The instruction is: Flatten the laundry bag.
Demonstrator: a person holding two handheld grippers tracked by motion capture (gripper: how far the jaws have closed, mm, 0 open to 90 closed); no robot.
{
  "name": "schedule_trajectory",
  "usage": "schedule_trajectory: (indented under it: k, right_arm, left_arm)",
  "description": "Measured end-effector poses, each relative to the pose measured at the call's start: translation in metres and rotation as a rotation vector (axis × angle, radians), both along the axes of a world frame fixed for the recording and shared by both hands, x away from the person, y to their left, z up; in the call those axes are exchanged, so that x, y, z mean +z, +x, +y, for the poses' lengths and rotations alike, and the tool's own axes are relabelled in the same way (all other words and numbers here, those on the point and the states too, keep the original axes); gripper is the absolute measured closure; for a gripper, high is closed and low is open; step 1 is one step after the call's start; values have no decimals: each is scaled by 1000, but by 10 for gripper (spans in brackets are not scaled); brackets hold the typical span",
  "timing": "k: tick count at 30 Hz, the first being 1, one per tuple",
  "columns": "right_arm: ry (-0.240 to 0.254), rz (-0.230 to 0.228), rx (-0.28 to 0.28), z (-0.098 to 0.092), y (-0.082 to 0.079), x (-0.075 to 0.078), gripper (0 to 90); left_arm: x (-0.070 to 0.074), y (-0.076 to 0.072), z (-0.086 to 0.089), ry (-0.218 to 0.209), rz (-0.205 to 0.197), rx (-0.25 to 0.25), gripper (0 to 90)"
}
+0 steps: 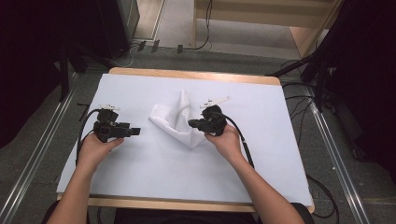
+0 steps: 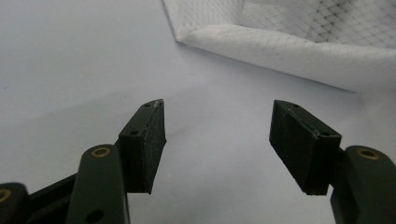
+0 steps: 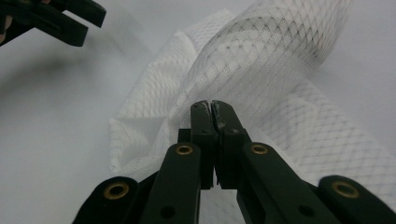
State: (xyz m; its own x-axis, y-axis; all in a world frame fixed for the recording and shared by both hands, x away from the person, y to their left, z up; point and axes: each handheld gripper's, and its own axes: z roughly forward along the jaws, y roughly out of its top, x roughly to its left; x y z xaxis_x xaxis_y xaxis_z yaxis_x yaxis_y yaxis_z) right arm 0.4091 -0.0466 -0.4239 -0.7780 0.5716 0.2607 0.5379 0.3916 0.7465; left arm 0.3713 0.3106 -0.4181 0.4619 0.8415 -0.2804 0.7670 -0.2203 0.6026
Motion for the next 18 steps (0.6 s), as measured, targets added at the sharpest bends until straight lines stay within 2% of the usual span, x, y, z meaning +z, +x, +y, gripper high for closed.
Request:
schedule_trajectory:
  k: [7,12,18]
  right_arm:
    - [-12,10,64,16,-13,-2,899]
    - [-18,24,99,22,-19,-3,899]
    - [-16,-5,113,23,-24,4,892]
  left_arm:
    - [1,0,9,-6,-3,29,368]
    - [0,0,11,-10,-2,32,368]
    - [1,0,15,-9,-5,43,368]
